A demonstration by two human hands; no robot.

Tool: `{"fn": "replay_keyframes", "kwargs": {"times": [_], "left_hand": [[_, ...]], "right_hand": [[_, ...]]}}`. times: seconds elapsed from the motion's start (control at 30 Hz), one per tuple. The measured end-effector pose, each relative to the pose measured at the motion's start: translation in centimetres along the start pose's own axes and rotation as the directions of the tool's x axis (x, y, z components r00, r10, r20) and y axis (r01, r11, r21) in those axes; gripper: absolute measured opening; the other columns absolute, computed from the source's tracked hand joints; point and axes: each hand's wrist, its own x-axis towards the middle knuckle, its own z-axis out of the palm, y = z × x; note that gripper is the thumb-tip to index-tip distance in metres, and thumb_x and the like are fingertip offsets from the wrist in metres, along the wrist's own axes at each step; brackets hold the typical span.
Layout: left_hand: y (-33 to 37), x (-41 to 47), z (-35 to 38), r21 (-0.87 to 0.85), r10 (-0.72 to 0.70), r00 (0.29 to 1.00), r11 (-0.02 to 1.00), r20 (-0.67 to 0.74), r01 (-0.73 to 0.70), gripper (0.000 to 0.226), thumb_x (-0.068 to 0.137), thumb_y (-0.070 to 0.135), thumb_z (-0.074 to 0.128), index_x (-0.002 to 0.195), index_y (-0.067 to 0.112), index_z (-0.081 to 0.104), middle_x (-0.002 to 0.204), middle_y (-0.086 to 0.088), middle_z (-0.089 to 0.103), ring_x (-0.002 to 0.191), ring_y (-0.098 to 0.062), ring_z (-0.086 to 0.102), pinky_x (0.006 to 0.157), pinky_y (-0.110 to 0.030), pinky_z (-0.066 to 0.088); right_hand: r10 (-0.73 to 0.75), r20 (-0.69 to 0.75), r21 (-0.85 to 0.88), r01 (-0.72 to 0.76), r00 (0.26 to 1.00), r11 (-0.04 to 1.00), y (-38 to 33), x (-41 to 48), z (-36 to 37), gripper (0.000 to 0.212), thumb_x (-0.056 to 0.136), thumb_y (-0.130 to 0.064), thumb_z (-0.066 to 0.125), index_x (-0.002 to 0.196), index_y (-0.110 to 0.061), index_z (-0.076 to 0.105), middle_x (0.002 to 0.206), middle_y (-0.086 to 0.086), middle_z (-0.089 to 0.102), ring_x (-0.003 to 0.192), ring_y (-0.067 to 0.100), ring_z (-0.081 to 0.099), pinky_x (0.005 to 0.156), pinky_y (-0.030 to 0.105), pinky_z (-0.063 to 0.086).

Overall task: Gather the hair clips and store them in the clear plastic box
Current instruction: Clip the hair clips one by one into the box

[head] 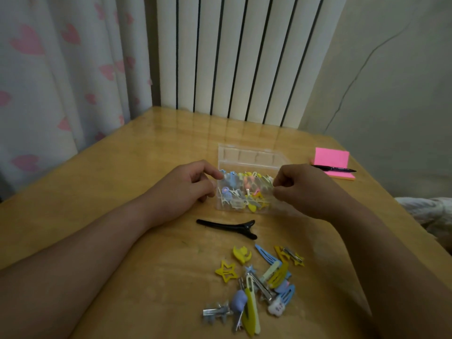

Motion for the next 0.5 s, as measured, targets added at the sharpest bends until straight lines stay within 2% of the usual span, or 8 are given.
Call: {"fn": "replay_keyframes", "kwargs": {"times": [0.17, 0.3, 0.4, 0.5], "left_hand": [[0.1, 0.0, 0.1, 0.017, 0.007, 1.0, 1.0, -0.004, -0.007, 0.021, 0.101, 0.006, 0.063, 0.117, 0.015, 0.072, 0.082, -0.005, 0.069, 0.073, -0.01, 0.062, 0.076, -0.021, 0.052], [0.0, 0.1, 0.1, 0.026, 0.004, 1.0, 1.0, -0.012, -0.003, 0.02, 0.101, 0.008, 0.064, 0.116, 0.017, 0.072, 0.08, -0.003, 0.07, 0.074, -0.01, 0.064, 0.076, -0.019, 0.052], [-0.1, 0.1, 0.1, 0.03, 0.011, 1.0, 0.999, -0.009, -0.011, 0.02, 0.101, 0.009, 0.064, 0.116, 0.02, 0.072, 0.083, -0.01, 0.072, 0.075, -0.012, 0.065, 0.078, -0.023, 0.053], [-0.1, 0.1, 0.1, 0.033, 0.01, 1.0, 0.999, -0.007, -0.01, 0.021, 0.101, 0.008, 0.064, 0.117, 0.019, 0.072, 0.082, -0.006, 0.071, 0.075, -0.012, 0.065, 0.077, -0.021, 0.053]], "right_hand": [[-0.013, 0.035, 0.073, 0.011, 0.999, 0.997, -0.1, -0.1, 0.1, 0.006, 0.095, -0.024, 0.073, 0.09, -0.026, 0.075, 0.087, -0.007, 0.074, 0.082, 0.009, 0.069, 0.077, 0.033, 0.06], [0.012, 0.03, 0.119, -0.016, 0.999, 0.993, -0.6, 0.1, 1.0, 0.011, 0.095, -0.028, 0.076, 0.085, -0.023, 0.076, 0.081, -0.005, 0.075, 0.074, 0.008, 0.07, 0.071, 0.033, 0.06], [0.031, 0.038, 0.111, -0.035, 0.999, 0.993, -1.2, 0.4, 1.5, 0.014, 0.094, -0.031, 0.077, 0.084, -0.021, 0.078, 0.079, -0.006, 0.074, 0.074, 0.011, 0.069, 0.068, 0.032, 0.056], [0.046, 0.031, 0.097, -0.048, 0.998, 0.994, -1.4, 0.5, 1.8, 0.018, 0.096, -0.035, 0.075, 0.085, -0.021, 0.079, 0.08, -0.005, 0.074, 0.077, 0.013, 0.069, 0.071, 0.036, 0.057]]}}
